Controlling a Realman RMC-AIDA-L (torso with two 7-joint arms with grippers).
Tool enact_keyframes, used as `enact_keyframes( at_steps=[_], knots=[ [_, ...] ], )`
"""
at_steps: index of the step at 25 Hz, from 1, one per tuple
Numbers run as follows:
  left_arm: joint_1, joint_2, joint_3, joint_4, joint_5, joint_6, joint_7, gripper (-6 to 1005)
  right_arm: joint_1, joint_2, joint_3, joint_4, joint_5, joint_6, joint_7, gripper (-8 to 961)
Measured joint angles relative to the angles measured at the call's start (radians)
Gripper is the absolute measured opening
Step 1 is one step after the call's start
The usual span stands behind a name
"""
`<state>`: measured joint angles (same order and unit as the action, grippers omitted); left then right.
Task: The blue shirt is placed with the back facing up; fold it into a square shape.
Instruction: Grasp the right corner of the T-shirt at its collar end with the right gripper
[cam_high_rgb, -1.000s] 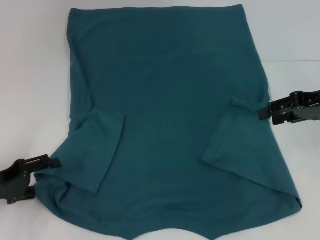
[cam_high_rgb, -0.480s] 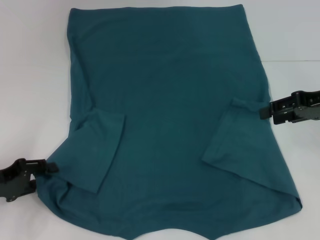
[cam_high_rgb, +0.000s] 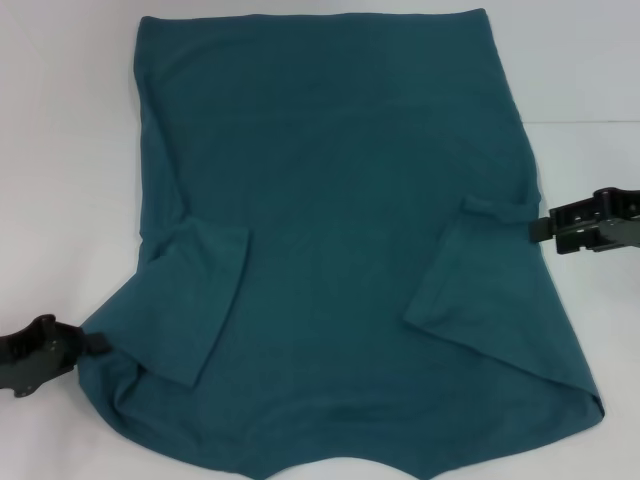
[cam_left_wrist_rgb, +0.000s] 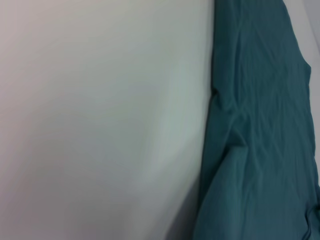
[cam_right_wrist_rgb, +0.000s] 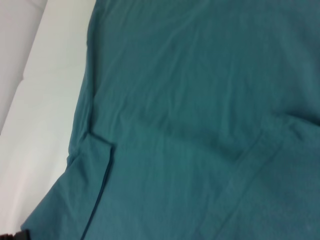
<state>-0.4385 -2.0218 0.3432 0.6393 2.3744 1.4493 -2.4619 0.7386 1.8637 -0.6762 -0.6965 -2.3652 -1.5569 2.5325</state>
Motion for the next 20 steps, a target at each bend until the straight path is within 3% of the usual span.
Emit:
enact_keyframes(
  at_steps=[4, 11, 15, 20],
  knots=[
    [-0.006, 0.0, -0.003, 0.001, -0.007, 0.013, 0.039, 83, -0.017, -0.007, 0.03, 0.002, -0.003, 0.007, 0.0, 596],
    [-0.011, 0.0, -0.003, 0.013, -0.059, 0.059, 0.091, -2, -0.058, -0.042, 0.038, -0.014, -0.008, -0.074, -0.039, 596],
    [-0.015, 0.0, -0.001, 0.016, -0.06, 0.057, 0.092, -1, -0.099, -0.074, 0.038, -0.05, -0.04, -0.162, -0.018, 596],
    [-0.027, 0.001, -0.001, 0.015, -0.056, 0.048, 0.091, -1, -0.13, -0.086, 0.055, -0.097, -0.138, -0.264, -0.018, 596]
  ],
)
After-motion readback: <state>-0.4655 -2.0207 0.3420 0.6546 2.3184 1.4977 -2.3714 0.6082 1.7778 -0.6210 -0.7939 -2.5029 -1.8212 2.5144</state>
